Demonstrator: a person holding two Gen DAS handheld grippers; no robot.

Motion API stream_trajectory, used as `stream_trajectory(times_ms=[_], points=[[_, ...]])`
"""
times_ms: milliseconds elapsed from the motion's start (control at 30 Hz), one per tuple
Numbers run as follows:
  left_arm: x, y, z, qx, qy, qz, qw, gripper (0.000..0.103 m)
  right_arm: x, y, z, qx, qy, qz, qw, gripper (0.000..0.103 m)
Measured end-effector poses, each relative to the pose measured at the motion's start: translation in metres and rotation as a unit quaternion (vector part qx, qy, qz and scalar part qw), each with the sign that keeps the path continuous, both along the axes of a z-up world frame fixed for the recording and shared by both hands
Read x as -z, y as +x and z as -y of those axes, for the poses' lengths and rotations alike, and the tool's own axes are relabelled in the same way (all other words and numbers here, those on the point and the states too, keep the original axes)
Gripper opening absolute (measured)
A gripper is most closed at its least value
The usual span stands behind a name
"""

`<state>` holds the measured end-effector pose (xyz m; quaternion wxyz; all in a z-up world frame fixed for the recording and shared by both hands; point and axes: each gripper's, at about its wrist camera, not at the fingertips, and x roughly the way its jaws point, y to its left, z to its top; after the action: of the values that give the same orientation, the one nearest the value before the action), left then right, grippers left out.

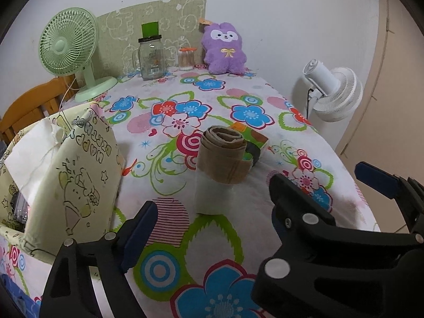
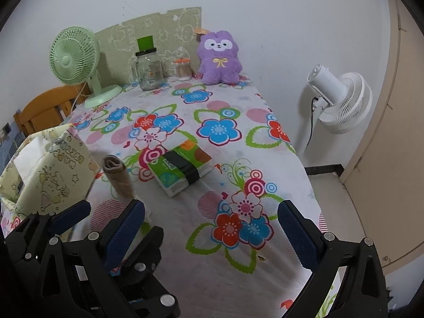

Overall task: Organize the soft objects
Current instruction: 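Grasp the rolled beige cloth with the left tool while the right tool approaches the green tissue pack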

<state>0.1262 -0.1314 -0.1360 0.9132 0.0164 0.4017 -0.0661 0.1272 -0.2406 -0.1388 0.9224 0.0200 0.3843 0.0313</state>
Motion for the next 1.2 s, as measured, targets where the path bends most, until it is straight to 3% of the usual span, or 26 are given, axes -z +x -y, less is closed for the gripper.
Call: stream_trajectory(times_ms=[300, 367, 600, 733, 933, 1200], points=[[0.015, 0.018, 0.003, 0.001, 0.001, -0.025, 0.9997, 0.079, 0.018, 0.017, 0.007, 0.007, 0.011, -0.023, 1.000, 0.102], [0.016, 0.020, 0.005, 0.002, 0.000, -0.027, 0.9996, 0.072, 0.019, 0.020, 0.007, 0.006, 0.012, -0.026, 1.000, 0.102], [0.021, 0.030, 0.006, 0.001, 0.000, -0.038, 0.9993, 0.062, 0.025, 0.030, 0.011, 0.008, 0.015, -0.033, 0.999, 0.102], [0.024, 0.035, 0.006, -0.001, -0.001, -0.051, 0.9987, 0.042, 0.027, 0.034, 0.012, 0.009, 0.016, -0.035, 0.999, 0.102], [0.024, 0.036, 0.003, -0.008, 0.003, -0.054, 0.9985, 0.026, 0.028, 0.037, 0.010, 0.006, 0.021, -0.036, 0.999, 0.102], [0.019, 0.038, -0.004, -0.021, 0.012, -0.052, 0.9983, 0.024, 0.025, 0.041, 0.004, -0.005, 0.029, -0.032, 0.999, 0.102]])
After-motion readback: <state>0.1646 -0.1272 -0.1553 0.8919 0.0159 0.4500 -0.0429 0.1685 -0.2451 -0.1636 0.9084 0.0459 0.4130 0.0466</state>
